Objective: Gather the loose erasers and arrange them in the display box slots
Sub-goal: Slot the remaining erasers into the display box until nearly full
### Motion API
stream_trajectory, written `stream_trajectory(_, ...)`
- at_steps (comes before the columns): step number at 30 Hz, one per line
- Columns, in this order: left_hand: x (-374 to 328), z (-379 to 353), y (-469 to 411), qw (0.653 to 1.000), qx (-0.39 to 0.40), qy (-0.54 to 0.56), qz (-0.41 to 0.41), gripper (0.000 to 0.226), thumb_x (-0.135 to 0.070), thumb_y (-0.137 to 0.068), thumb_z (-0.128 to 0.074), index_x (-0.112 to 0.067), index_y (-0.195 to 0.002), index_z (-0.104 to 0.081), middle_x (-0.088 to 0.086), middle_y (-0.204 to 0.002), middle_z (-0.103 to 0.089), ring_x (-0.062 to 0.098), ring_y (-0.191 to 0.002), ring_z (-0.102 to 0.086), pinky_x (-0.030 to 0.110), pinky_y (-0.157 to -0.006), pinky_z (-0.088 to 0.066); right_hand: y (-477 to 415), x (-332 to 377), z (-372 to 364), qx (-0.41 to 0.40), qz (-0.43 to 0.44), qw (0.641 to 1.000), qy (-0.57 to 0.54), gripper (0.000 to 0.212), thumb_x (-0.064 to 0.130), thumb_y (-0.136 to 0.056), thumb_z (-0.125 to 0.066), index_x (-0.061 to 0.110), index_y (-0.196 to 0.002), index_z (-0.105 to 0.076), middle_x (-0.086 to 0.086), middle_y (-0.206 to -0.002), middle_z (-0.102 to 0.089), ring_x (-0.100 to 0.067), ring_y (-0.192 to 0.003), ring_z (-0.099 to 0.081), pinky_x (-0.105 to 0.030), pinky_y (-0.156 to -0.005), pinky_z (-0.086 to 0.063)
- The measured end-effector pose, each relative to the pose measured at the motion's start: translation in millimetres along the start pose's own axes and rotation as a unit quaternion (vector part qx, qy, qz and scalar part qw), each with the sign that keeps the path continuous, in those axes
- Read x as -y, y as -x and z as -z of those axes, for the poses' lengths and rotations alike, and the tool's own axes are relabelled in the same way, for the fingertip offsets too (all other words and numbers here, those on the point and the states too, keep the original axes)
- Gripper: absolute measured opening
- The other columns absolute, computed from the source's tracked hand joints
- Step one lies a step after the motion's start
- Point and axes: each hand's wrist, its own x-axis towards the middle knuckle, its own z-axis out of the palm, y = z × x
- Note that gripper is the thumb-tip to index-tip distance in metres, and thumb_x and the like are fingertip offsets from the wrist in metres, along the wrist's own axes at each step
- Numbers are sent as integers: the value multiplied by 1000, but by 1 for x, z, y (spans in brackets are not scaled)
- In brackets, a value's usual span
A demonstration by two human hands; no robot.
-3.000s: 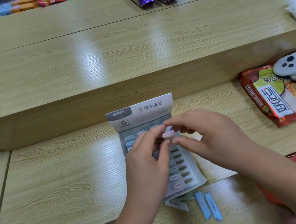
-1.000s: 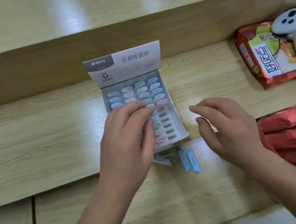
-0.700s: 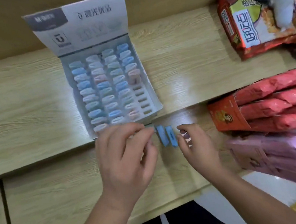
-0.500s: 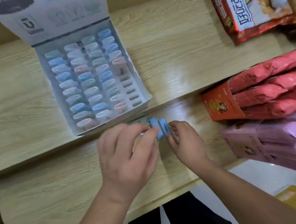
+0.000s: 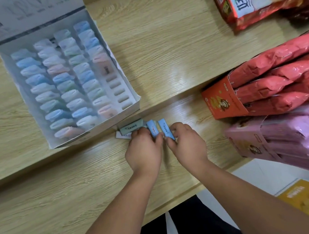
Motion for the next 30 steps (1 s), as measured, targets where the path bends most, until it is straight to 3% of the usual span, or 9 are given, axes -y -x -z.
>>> stream_trajectory(7, -4, -1, 4, 1000, 11, 14, 0, 24, -39, -90, -58, -18, -100, -64, 4, -107, -61, 29, -91, -65, 35, -67, -50, -1, 1, -1, 5, -28, 999, -44, 15, 44, -83, -64, 34, -93, -60, 11, -89, -57, -11, -81, -59, -29, -61, -45)
stream_trajectory(11, 1, 15, 10, 997, 11, 76, -23, 16, -38, -93, -58, -22, -91, -57, -1, -86, -68, 29, -81, -65, 35, -62, -49, 4, 3, 16, -15, -61, 989, -130, 10, 40, -84, -68, 33, -84, -61, 15, -76, -64, -1, -72, -60, -28, -63, -49)
stream_trajectory(15, 3, 42, 23, 978, 16, 195, -68, 12, -34, -92, -65, -27, -88, -56, -6, -74, -68, 18, -69, -65, 39, -65, -54, 18, 11, 52, -34, -61, 971, -229, 8, 35, -86, -70, 34, -86, -63, 19, -78, -68, 5, -72, -62, -17, -63, -49)
stream_trajectory(18, -2, 69, 42, 956, 26, 270, -110, 7, -32, -90, -68, -32, -92, -61, -16, -80, -68, 6, -69, -65, 38, -68, -55, 32, 22, 83, -56, -30, 951, -301, 9, 23, -87, -72, 30, -85, -65, 16, -75, -67, 1, -64, -61, -11, -59, -44)
stream_trajectory(21, -10, 97, 61, 933, 24, 320, -161, 10, -38, -91, -66, -37, -100, -64, -19, -88, -68, 8, -78, -67, 39, -70, -56, 43, 35, 112, -89, 25, 931, -352, 12, 15, -86, -71, 26, -88, -68, 12, -82, -69, -5, -69, -64, -15, -65, -49)
stream_trajectory(24, -24, 129, 71, 915, -4, 343, -214, 17, -38, -90, -64, -43, -106, -64, -15, -90, -66, 13, -80, -67, 30, -66, -56, 46, 52, 138, -141, 85, 915, -369, 10, 21, -86, -73, 27, -93, -70, 9, -88, -70, -8, -74, -65, -16, -68, -51)
stream_trajectory(27, -35, 166, 70, 897, -64, 356, -253, 22, -31, -89, -65, -42, -108, -69, -17, -94, -65, 10, -83, -65, 11, -66, -48, 40, 74, 160, -188, 151, 906, -348, 12, 28, -84, -68, 28, -96, -71, 7, -91, -69, -10, -81, -65, -12, -71, -47)
stream_trajectory(30, -34, 199, 58, 884, -124, 369, -258, 26, -28, -89, -65, -44, -109, -70, -20, -104, -66, 6, -94, -66, 6, -74, -46, 24, 99, 173, -209, 207, 899, -324, 19, 32, -87, -59, 28, -102, -70, 9, -94, -66, -11, -85, -62, -14, -74, -45)
